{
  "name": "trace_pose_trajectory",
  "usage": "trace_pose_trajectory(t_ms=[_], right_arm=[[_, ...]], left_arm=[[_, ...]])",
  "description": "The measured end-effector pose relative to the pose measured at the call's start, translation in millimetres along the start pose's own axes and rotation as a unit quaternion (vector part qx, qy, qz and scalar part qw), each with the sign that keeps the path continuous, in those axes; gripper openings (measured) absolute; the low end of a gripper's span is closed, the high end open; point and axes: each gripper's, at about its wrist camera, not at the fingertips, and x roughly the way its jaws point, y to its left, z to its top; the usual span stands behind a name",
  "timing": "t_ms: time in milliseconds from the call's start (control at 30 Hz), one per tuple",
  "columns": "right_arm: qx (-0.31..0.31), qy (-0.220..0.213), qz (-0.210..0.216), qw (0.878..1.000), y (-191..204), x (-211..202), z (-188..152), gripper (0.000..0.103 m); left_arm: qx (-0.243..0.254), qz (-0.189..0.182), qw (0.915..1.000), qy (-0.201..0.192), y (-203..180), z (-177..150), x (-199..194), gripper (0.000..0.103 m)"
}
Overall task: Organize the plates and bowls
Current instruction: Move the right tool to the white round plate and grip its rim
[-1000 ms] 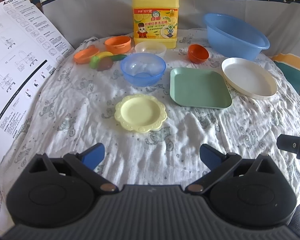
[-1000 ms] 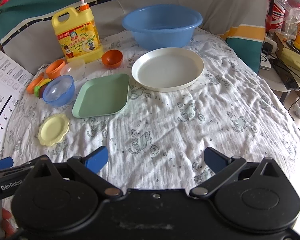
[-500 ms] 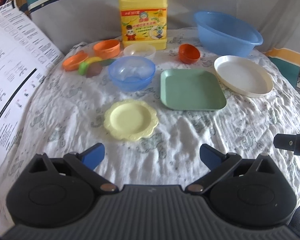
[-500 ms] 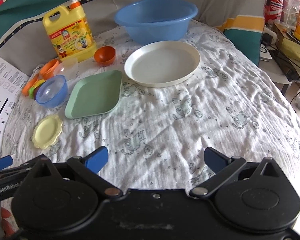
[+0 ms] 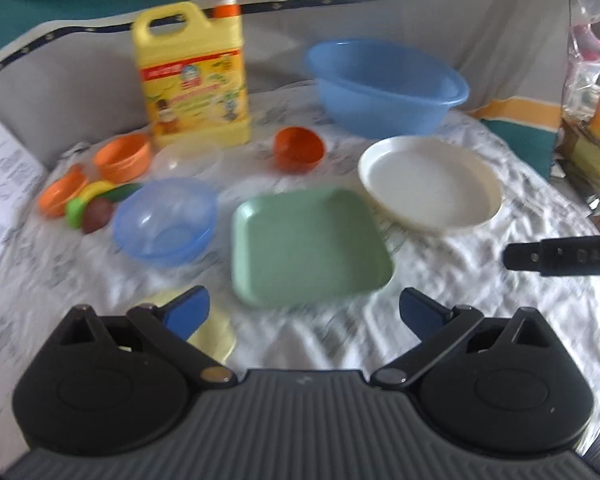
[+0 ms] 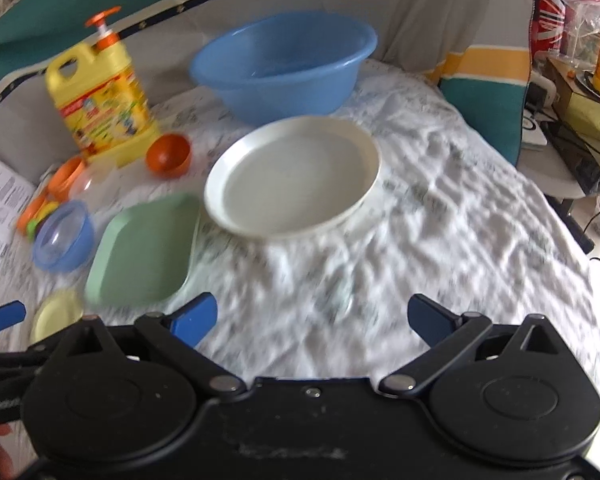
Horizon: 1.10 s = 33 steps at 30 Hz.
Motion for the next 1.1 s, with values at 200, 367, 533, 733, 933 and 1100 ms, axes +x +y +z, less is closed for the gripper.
trace_pose_trajectory(t_ms=[200, 367, 533, 733, 933, 1100], right_arm=[[0.025, -0.024, -0.012, 0.999, -26, 31, 37, 0.091], [0.036, -0.023, -0.023, 0.999, -45, 66, 68, 0.082], [0.043, -0.007, -0.021, 0.999, -55, 102, 81, 0.047], [0.043, 0.001, -0.017, 0.999, -63, 119, 73, 0.017], [0.03, 0.0, -0.018, 0.999, -75, 105, 58, 0.016], [0.033, 0.004, -0.013, 0.999, -91, 96, 51, 0.016]], left_arm=[[0.019, 0.009, 0.9997, 0.012, -14, 31, 33, 0.103], [0.03, 0.013, 0.9993, 0.02, -27, 54, 62, 0.103], [0.044, 0.01, 0.9988, 0.022, -39, 71, 86, 0.103], [0.062, 0.005, 0.9979, 0.016, -56, 89, 110, 0.103], [0.071, -0.014, 0.9969, 0.03, -76, 103, 138, 0.088], [0.091, -0.041, 0.9942, 0.04, -100, 107, 154, 0.086]])
